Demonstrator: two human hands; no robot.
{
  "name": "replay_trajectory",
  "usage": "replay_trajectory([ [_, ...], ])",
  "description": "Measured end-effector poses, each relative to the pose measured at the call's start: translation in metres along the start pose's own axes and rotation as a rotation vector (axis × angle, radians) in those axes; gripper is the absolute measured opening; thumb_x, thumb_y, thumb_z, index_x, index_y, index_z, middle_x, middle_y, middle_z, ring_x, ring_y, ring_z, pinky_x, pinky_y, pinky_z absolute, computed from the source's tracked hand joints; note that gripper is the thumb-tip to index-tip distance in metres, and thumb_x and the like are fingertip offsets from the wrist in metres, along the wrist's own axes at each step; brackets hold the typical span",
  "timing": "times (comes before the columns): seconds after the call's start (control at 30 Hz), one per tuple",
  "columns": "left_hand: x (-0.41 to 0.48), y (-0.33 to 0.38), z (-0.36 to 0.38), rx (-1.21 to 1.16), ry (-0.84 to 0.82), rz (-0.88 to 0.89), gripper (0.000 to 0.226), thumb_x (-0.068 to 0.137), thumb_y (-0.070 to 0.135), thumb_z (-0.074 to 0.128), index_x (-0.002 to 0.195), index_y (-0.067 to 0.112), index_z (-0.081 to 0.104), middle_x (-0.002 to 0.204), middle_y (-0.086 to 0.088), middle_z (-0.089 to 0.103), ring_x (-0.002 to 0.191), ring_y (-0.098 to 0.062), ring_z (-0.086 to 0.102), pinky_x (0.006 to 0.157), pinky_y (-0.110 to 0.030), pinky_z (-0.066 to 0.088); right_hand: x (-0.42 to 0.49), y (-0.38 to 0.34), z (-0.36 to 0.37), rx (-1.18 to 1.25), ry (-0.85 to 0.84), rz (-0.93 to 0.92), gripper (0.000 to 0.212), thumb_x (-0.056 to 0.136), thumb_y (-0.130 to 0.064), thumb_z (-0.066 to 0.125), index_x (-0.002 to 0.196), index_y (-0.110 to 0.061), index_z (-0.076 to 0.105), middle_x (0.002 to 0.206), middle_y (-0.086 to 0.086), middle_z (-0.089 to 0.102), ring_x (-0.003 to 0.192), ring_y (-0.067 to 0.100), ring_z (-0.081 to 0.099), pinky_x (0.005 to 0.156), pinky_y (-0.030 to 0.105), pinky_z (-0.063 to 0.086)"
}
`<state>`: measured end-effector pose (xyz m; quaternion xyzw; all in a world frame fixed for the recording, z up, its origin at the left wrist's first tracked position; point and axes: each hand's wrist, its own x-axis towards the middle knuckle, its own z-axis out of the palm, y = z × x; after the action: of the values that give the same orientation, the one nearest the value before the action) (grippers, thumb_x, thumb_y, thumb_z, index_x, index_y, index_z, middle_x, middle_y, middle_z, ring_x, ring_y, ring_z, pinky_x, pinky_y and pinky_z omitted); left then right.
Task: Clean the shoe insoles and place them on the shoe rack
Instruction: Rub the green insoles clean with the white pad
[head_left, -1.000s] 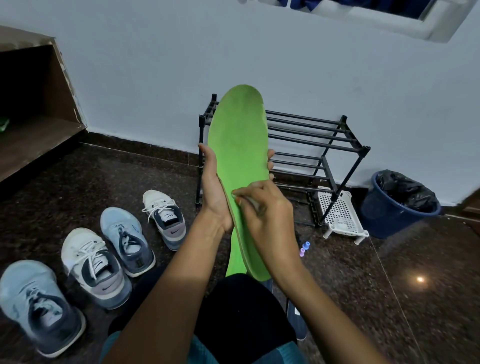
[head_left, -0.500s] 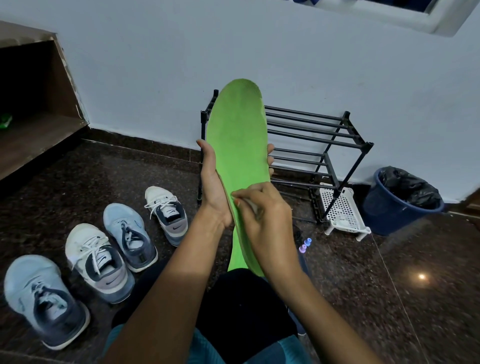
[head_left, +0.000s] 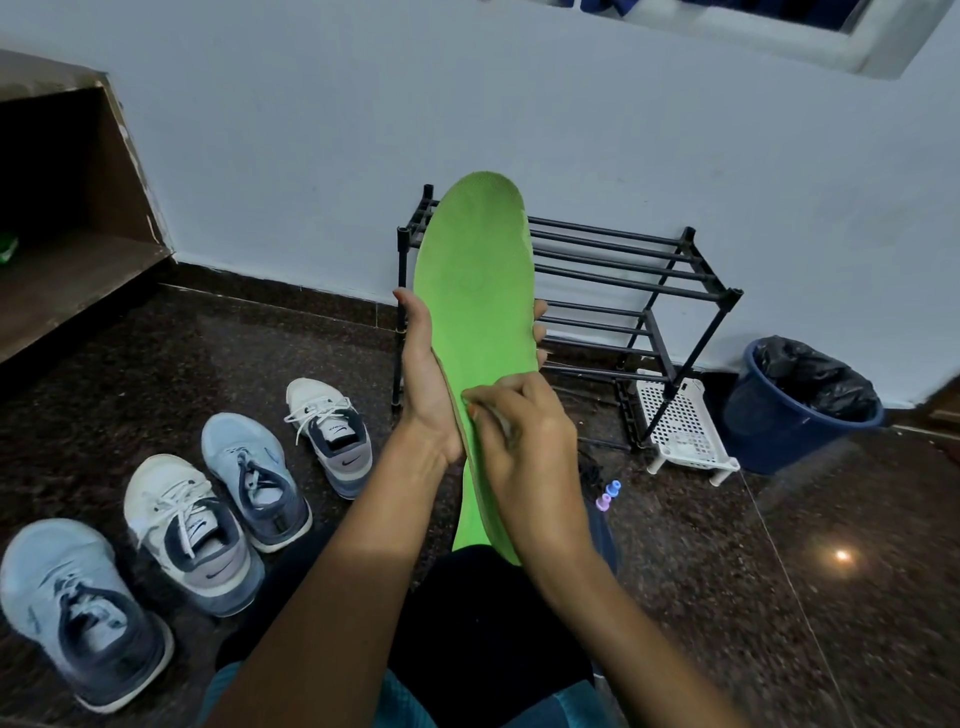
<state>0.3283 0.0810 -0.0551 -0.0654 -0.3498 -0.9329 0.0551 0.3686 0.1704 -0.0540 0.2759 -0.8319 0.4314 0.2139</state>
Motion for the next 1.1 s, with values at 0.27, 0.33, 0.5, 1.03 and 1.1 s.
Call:
replay_trajectory([
  [0.27, 0.0, -0.001, 0.0, -0.009, 0.004, -0.015, 0.099, 0.084, 0.078, 0.007, 0.123, 0.002, 0.059, 0.12, -0.024, 0.06, 0.093, -0.028, 0.061, 0.085, -0.039, 0.051, 0.021, 0.021, -0.007, -0.18, 0.062, 0.055, 0.014, 0.085, 0.004, 0.057, 0.094, 0.003, 0.067, 0.088, 0.003, 0.05, 0.085, 0.024, 0.05, 0.068, 0.015, 0.031],
  [0.33, 0.001, -0.001, 0.0, -0.005, 0.002, -0.007, 0.099, 0.085, 0.077, 0.007, 0.124, 0.001, 0.058, 0.119, -0.024, 0.061, 0.091, -0.028, 0.061, 0.084, -0.039, 0.051, 0.02, 0.02, -0.005, -0.187, 0.065, 0.056, 0.015, 0.084, 0.006, 0.056, 0.094, 0.004, 0.067, 0.088, 0.007, 0.051, 0.085, 0.025, 0.05, 0.067, 0.016, 0.029],
  [0.5, 0.0, 0.0, 0.0, 0.002, 0.017, 0.01, 0.098, 0.085, 0.076, 0.007, 0.115, 0.001, 0.062, 0.111, -0.022, 0.063, 0.087, -0.027, 0.062, 0.075, -0.036, 0.052, 0.001, 0.003, 0.002, -0.004, 0.0, 0.024, 0.017, 0.084, -0.001, 0.055, 0.094, 0.0, 0.069, 0.085, 0.002, 0.051, 0.082, 0.022, 0.053, 0.069, 0.007, 0.034],
  [1.03, 0.0, 0.001, 0.001, -0.035, -0.008, 0.029, 0.103, 0.084, 0.078, 0.006, 0.122, -0.003, 0.057, 0.112, -0.021, 0.063, 0.088, -0.027, 0.059, 0.077, -0.037, 0.05, 0.004, 0.012, -0.001, -0.009, 0.05, 0.054, 0.015, 0.084, 0.001, 0.059, 0.095, -0.001, 0.069, 0.085, 0.002, 0.053, 0.083, 0.021, 0.054, 0.073, 0.009, 0.037],
  [1.1, 0.0, 0.002, 0.0, -0.041, 0.003, 0.029, 0.102, 0.084, 0.077, 0.006, 0.12, -0.003, 0.058, 0.11, -0.021, 0.064, 0.087, -0.027, 0.06, 0.076, -0.036, 0.051, -0.005, 0.005, 0.001, 0.048, 0.032, 0.027, 0.016, 0.083, -0.004, 0.058, 0.093, -0.003, 0.07, 0.083, 0.002, 0.055, 0.079, 0.019, 0.055, 0.071, 0.012, 0.039],
])
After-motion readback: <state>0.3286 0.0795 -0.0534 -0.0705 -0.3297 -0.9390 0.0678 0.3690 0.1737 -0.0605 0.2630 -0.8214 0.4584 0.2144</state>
